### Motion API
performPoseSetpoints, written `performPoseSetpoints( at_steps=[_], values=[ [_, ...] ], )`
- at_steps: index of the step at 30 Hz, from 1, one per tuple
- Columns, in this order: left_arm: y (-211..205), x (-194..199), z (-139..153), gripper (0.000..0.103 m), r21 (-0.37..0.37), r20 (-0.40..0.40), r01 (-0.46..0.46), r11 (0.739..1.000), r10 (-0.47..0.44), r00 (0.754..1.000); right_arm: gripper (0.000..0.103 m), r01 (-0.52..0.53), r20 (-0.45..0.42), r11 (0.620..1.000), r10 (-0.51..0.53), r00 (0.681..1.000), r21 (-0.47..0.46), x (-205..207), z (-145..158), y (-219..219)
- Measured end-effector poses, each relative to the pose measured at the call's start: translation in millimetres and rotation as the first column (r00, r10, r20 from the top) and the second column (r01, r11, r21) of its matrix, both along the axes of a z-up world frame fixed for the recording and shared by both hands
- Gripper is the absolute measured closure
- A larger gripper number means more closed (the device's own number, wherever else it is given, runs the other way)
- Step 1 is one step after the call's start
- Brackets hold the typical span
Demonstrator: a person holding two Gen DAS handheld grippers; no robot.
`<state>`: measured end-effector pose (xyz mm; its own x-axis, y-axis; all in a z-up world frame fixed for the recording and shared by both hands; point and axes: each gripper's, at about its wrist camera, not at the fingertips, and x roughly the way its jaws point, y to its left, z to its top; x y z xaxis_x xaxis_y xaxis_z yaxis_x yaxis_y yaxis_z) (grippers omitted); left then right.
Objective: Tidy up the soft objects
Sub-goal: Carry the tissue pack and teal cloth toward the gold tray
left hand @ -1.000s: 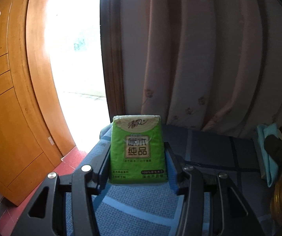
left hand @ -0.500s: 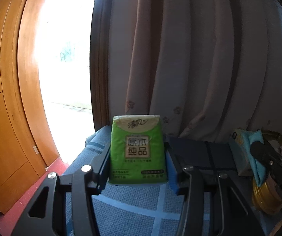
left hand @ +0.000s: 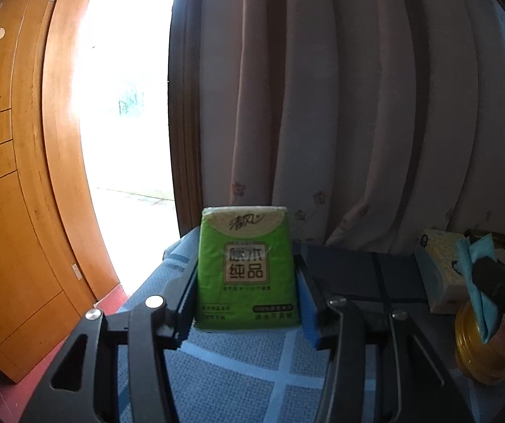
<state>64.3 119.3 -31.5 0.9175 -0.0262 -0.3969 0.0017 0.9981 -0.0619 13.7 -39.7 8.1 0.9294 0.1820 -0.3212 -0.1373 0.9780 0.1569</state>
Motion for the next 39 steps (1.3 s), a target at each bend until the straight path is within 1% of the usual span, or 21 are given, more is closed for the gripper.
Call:
performPoseSetpoints(
  at_steps=[3, 6, 13, 14, 17, 24, 28, 32, 39],
  values=[
    [-0.7, -3.3, 2.3, 0.054, -0.004, -0.001, -0.007, 1.0, 0.007, 1.0, 0.096, 0.006, 0.013, 1.0, -0.005, 1.0, -0.028, -5.6, 0.2, 1.0],
    [-1.5, -7.1, 2.7, 0.054, -0.006, -0.005, -0.01, 1.0, 0.01, 1.0, 0.096, 0.014, 0.042, 0.997, -0.01, 0.999, -0.08, -13.7, 1.2, 4.6],
    [-15.5, -20.6, 6.2, 0.054, 0.026, 0.01, -0.027, 0.999, 0.027, 1.0, 0.096, 0.043, 0.128, 0.976, -0.016, 0.992, -0.212, -36.6, 1.2, 17.3],
    [-17.7, -22.5, 6.0, 0.054, 0.027, 0.009, -0.025, 0.999, 0.025, 1.0, 0.096, 0.043, 0.133, 0.975, -0.014, 0.991, -0.217, -38.7, 1.5, 17.4],
    [-23.1, -27.8, 7.1, 0.054, 0.034, 0.01, -0.024, 0.999, 0.024, 1.0, 0.096, 0.053, 0.146, 0.975, -0.022, 0.989, -0.216, -43.6, 2.2, 13.9],
    [-31.0, -37.1, 8.2, 0.054, 0.031, 0.006, -0.017, 0.999, 0.017, 1.0, 0.096, 0.077, 0.137, 0.978, -0.051, 0.989, -0.193, -48.7, 3.5, -2.1],
    [-38.2, -43.2, 9.7, 0.054, 0.041, 0.016, -0.015, 0.999, 0.014, 1.0, 0.096, 0.09, 0.135, 0.979, -0.065, 0.989, -0.183, -53.7, 4.1, -10.9],
    [-47.6, -50.4, 9.7, 0.054, 0.045, 0.019, 0.0, 0.999, 0.0, 1.0, 0.096, 0.114, 0.132, 0.98, -0.092, 0.987, -0.164, -58.3, 5.1, -23.1],
    [-65.8, -64.3, 11.5, 0.054, 0.051, 0.026, 0.024, 0.998, -0.025, 0.999, 0.096, 0.157, 0.145, 0.975, -0.135, 0.98, -0.159, -67.8, 6.7, -35.8]
  ],
)
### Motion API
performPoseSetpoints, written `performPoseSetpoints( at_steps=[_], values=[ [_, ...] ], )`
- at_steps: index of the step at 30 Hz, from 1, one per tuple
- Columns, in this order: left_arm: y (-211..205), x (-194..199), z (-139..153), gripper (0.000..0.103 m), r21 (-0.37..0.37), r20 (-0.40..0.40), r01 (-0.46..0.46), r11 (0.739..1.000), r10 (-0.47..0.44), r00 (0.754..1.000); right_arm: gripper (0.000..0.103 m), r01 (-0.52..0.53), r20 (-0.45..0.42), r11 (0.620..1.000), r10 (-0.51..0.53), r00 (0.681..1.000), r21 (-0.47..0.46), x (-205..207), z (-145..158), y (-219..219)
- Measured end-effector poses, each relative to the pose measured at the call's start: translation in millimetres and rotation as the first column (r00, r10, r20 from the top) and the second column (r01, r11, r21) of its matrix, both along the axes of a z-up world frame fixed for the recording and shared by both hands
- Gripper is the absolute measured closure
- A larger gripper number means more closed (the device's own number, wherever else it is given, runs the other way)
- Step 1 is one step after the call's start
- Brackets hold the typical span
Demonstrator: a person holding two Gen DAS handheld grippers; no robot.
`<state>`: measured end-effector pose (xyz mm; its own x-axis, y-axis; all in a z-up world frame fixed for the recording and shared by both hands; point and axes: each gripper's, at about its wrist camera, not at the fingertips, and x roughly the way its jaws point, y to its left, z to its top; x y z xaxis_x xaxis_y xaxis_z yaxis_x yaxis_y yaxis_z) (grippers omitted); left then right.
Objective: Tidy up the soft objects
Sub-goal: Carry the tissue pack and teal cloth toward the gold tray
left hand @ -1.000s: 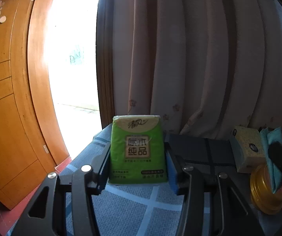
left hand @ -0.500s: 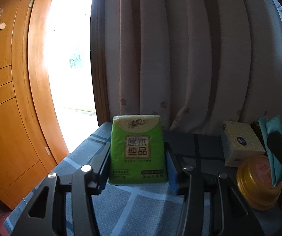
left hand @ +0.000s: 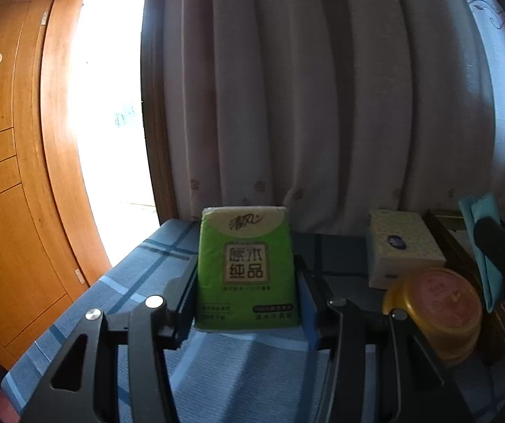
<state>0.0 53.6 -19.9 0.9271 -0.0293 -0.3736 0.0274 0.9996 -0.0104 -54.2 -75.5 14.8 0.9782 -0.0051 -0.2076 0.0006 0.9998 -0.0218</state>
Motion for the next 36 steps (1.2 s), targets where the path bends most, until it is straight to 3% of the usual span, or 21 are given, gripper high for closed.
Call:
performPoseSetpoints(
  at_steps=[36],
  values=[
    [-93.9, -44.2, 1.5, 0.054, 0.008, 0.032, 0.173, 0.985, -0.173, 0.984, 0.096, 0.225, 0.02, 0.974, -0.225, 0.974, -0.014, -43.9, 6.5, -91.8]
  ],
)
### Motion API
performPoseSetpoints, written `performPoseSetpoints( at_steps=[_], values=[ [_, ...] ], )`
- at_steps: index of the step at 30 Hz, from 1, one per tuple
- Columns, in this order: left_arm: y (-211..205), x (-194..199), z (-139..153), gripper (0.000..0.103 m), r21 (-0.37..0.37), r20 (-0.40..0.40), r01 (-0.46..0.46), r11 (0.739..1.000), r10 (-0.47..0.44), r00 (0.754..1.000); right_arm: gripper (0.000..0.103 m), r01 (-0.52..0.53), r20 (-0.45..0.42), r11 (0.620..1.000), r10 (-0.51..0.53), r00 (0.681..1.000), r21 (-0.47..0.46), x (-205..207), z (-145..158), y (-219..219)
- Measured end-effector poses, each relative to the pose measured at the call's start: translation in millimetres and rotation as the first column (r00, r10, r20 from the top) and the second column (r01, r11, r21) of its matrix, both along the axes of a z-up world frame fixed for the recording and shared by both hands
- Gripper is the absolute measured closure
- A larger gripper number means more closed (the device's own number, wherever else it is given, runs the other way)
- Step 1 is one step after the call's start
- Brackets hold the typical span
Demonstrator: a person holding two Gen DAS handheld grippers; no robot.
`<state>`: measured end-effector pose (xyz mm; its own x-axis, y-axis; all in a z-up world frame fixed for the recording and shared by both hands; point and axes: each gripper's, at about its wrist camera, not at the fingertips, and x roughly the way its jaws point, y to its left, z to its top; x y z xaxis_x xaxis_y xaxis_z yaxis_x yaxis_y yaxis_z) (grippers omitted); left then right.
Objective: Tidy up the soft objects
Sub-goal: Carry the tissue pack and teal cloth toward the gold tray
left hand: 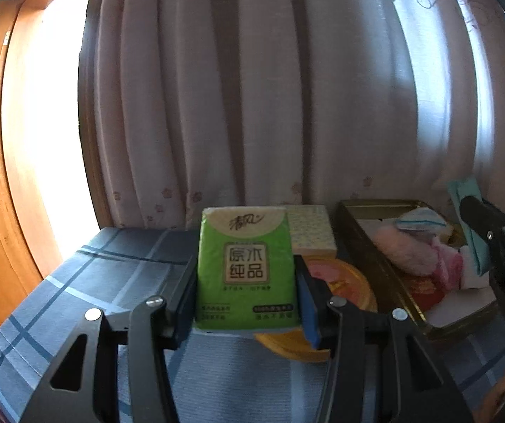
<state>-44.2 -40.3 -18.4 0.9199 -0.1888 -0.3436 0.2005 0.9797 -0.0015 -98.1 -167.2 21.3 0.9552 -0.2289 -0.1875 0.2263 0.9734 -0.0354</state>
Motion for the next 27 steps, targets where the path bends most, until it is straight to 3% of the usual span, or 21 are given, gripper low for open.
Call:
performPoseSetpoints(
  at_steps=[27],
  values=[
    [-72.2, -20.3, 6.5, 0.054, 0.022, 0.033, 0.138, 0.99, -0.138, 0.99, 0.096, 0.122, -0.016, 0.992, -0.122, 0.992, -0.019, -26.8, 0.2, -70.0]
  ],
)
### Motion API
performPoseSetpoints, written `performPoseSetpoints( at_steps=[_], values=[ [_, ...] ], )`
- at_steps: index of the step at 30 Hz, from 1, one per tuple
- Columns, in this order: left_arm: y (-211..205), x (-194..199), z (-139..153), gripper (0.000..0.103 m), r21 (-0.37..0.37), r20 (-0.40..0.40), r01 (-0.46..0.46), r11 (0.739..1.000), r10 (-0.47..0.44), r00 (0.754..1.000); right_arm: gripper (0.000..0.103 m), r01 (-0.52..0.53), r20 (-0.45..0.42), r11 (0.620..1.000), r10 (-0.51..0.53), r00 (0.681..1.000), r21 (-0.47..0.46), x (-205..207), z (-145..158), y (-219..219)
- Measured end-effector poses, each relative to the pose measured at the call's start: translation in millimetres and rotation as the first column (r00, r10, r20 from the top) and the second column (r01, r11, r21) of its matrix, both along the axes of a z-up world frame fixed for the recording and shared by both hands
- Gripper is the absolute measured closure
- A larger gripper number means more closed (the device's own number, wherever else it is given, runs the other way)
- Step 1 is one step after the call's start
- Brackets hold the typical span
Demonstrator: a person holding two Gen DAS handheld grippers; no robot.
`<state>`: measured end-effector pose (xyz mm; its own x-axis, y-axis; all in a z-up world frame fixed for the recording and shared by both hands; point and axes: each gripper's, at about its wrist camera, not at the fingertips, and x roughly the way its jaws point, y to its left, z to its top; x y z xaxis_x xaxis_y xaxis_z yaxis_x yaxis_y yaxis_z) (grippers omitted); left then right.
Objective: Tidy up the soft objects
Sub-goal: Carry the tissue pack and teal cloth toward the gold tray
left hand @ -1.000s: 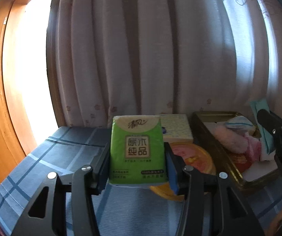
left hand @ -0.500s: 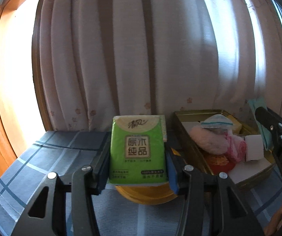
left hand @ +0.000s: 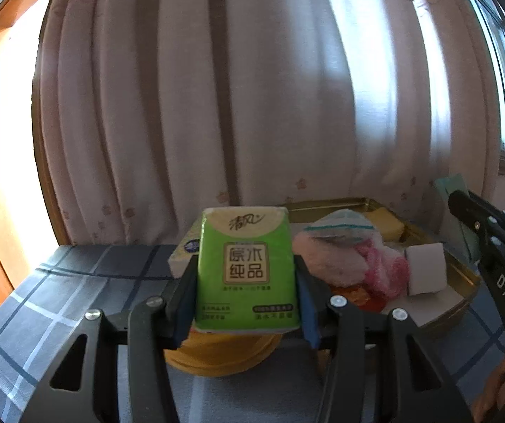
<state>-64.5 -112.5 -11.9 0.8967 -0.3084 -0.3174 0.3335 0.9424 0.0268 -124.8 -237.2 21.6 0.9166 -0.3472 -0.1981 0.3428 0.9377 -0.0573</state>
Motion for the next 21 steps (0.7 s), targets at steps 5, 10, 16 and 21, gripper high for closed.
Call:
performPoseSetpoints(
  at_steps=[5, 10, 16, 21],
  values=[
    [-11.0, -0.2, 1.1, 0.054, -0.004, 0.005, 0.016, 1.0, -0.016, 1.0, 0.096, 0.017, 0.0, 1.0, -0.017, 1.0, -0.006, -1.6, -0.4, -12.7],
    [-20.1, 0.1, 3.0, 0.054, -0.009, 0.001, 0.037, 0.999, -0.037, 0.999, 0.096, 0.03, -0.004, 1.0, -0.03, 1.0, -0.008, -2.0, -0.7, -24.2],
    [-32.6, 3.1, 8.6, 0.054, -0.025, -0.01, 0.069, 0.997, -0.069, 0.998, 0.096, 0.04, -0.009, 0.999, -0.04, 0.999, -0.016, -1.2, -0.8, -32.4],
    [-43.7, 3.2, 12.4, 0.054, -0.03, -0.007, 0.09, 0.995, -0.091, 0.996, 0.096, 0.044, -0.012, 0.999, -0.044, 0.999, -0.029, 0.2, -1.4, -35.9]
  ],
)
